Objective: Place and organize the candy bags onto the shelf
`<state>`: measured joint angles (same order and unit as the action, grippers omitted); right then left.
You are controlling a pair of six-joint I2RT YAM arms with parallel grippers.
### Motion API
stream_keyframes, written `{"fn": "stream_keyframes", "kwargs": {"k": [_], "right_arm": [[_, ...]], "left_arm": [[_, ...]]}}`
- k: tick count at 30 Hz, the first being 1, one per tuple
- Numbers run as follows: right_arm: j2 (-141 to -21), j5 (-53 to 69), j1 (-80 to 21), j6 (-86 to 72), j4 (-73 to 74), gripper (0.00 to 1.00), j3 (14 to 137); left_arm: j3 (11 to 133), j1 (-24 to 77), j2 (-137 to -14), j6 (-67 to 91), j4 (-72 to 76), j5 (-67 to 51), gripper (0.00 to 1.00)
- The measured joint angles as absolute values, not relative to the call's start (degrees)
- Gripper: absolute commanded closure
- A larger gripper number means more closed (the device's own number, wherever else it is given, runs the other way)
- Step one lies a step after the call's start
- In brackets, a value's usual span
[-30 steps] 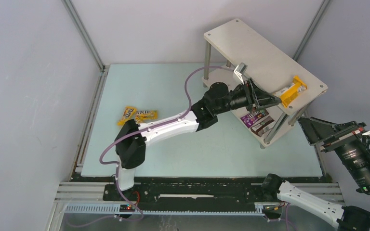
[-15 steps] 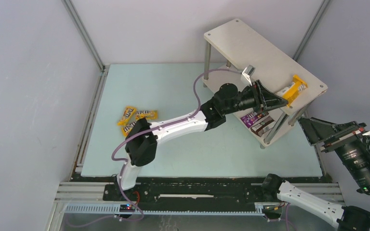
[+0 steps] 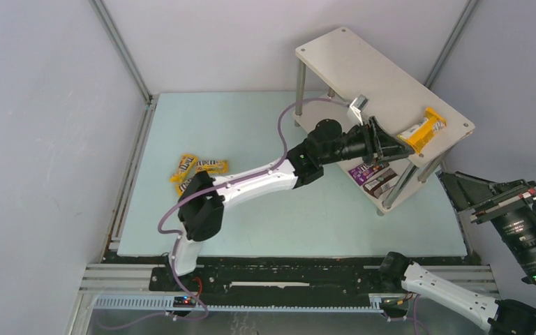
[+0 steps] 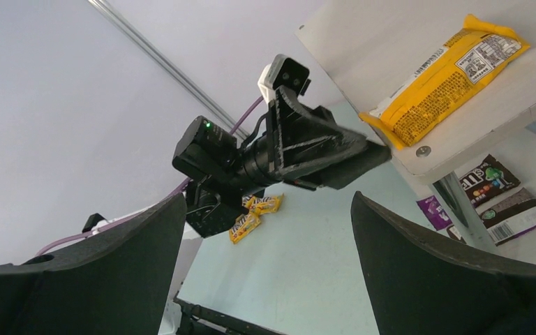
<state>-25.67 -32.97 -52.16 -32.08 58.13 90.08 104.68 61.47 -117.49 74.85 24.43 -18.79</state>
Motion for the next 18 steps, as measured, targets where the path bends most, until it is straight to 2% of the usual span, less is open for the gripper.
{"fn": "stream_keyframes", "kwargs": {"k": [2, 6, 9, 14, 18], "right_arm": [[-25.54, -32.95, -52.16, -32.05, 58.13, 0.03, 90.08], [-25.10, -32.93, -52.16, -32.05, 58.00, 0.04, 89.86], [-24.45, -32.75, -52.16, -32.05, 57.56, 0.03, 89.03], [-24.14, -32.21, -52.23, -31.88, 56.31, 0.03, 87.90], [-24.14, -31.77, -52.23, -31.70, 55.00, 0.03, 86.89]], "left_arm": [[100.99, 61.36, -114.80, 72.84, 23.49, -20.43, 0.44], [88.68, 61.21, -103.81, 64.58, 19.75, -22.24, 0.25], [78.02, 61.14, -91.39, 55.96, 16.91, -21.74, 0.20], [65.14, 60.40, -67.75, 39.94, 9.41, -15.81, 0.19], [55.22, 54.61, -53.78, 34.22, 3.77, -8.64, 0.17]]}}
